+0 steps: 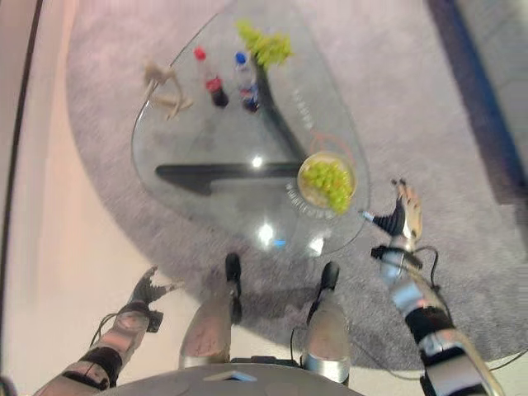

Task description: Pick up fruits into the plate

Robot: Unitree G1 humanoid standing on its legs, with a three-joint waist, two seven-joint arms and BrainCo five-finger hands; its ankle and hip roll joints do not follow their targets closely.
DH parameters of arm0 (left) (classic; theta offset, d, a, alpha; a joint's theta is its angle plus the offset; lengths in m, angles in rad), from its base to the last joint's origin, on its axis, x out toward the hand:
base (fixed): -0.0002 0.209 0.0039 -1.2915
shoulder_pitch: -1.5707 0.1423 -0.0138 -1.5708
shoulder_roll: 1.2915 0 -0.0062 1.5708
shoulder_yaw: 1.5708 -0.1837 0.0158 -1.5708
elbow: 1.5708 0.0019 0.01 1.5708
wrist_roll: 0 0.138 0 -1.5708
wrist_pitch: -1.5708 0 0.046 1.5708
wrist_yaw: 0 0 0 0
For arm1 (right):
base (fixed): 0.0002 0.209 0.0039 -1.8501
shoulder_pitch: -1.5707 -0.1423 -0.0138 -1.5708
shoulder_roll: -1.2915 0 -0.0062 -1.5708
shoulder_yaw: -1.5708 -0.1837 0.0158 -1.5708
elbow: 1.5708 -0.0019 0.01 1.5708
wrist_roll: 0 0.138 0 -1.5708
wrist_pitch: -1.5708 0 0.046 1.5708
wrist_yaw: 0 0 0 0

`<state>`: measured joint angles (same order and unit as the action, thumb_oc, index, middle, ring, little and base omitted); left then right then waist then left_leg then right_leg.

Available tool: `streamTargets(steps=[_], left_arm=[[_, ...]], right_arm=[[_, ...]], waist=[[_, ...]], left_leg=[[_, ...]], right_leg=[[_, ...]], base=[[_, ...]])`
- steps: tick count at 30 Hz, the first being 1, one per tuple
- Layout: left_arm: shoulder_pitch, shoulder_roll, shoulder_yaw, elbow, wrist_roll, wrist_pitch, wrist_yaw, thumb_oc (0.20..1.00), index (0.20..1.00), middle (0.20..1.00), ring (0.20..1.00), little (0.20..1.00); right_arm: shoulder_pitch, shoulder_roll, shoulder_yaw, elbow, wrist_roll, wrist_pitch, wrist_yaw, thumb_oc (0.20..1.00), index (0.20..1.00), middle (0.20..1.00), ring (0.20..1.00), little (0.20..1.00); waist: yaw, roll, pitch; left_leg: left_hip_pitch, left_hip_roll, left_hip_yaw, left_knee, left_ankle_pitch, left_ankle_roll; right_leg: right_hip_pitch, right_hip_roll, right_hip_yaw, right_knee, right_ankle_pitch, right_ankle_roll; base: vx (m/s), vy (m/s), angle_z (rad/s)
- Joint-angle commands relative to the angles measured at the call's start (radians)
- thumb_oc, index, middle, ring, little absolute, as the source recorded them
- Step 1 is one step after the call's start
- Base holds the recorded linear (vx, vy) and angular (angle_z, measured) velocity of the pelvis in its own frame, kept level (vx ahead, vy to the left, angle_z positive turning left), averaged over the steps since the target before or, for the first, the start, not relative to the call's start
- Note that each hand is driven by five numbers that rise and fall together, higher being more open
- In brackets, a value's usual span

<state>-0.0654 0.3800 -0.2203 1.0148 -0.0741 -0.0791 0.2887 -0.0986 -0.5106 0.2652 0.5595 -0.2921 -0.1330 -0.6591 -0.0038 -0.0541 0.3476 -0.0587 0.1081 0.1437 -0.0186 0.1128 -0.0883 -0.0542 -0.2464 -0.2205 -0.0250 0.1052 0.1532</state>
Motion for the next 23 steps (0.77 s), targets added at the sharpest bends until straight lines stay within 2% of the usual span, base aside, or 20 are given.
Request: streamTargets(steps=[1, 7, 12, 18, 19, 23], left_arm=[[0.015, -0.027, 0.035, 0.047, 0.053, 0.013, 0.014, 1.000, 1.000, 1.000, 1.000, 1.000], [0.029, -0.039, 0.049, 0.097, 0.078, 0.046, -0.015, 1.000, 1.000, 1.000, 1.000, 1.000], [0.018, -0.049, 0.028, 0.156, 0.086, 0.065, -0.051, 1.000, 1.000, 1.000, 1.000, 1.000], [0.018, -0.064, 0.013, 0.229, 0.139, 0.091, -0.088, 1.000, 1.000, 1.000, 1.000, 1.000], [0.018, -0.065, 0.012, 0.232, 0.141, 0.092, -0.089, 1.000, 1.000, 1.000, 1.000, 1.000], [0.015, -0.070, 0.005, 0.271, 0.191, 0.113, -0.132, 1.000, 1.000, 1.000, 1.000, 1.000]], right_arm=[[-0.008, -0.015, -0.042, -0.045, -0.018, -0.061, 0.052, 1.000, 1.000, 1.000, 1.000, 1.000], [0.081, 0.046, -0.032, 0.027, 0.047, -0.045, 0.192, 1.000, 1.000, 1.000, 1.000, 1.000], [0.093, 0.103, -0.028, 0.253, 0.119, -0.034, 0.276, 1.000, 1.000, 1.000, 1.000, 1.000], [0.072, 0.178, -0.035, 0.564, 0.249, 0.009, 0.474, 1.000, 1.000, 1.000, 1.000, 1.000], [0.070, 0.180, -0.036, 0.572, 0.251, 0.011, 0.480, 1.000, 1.000, 1.000, 1.000, 1.000], [0.049, 0.213, -0.027, 0.694, 0.242, 0.175, 0.648, 1.000, 1.000, 1.000, 1.000, 1.000]], waist=[[-0.010, 0.029, -0.054], [-0.041, 0.023, -0.142], [-0.044, 0.025, -0.196], [-0.027, 0.022, -0.230], [-0.026, 0.022, -0.230], [-0.013, 0.022, -0.250]], left_leg=[[0.029, -0.038, 0.013, 0.034, -0.123, 0.033], [0.102, -0.009, 0.064, -0.029, -0.105, 0.020], [0.131, 0.010, 0.067, -0.057, -0.092, 0.009], [0.157, 0.015, 0.078, -0.055, -0.099, 0.015], [0.158, 0.015, 0.078, -0.055, -0.100, 0.015], [0.181, 0.016, 0.073, -0.059, -0.102, 0.017]], right_leg=[[-0.014, 0.057, -0.004, 0.052, -0.037, -0.001], [0.047, 0.063, -0.010, -0.004, -0.021, 0.008], [0.094, 0.069, -0.016, -0.029, -0.027, 0.008], [0.129, 0.069, -0.029, -0.032, -0.038, 0.001], [0.130, 0.069, -0.029, -0.032, -0.038, 0.001], [0.156, 0.071, -0.031, -0.034, -0.043, -0.002]], base=[[0.03, -0.004, -0.31], [0.03, -0.005, -0.24], [0.02, -0.019, -0.08], [0.02, -0.005, -0.02], [0.05, -0.005, 0.00], [0.06, -0.007, 0.00]])
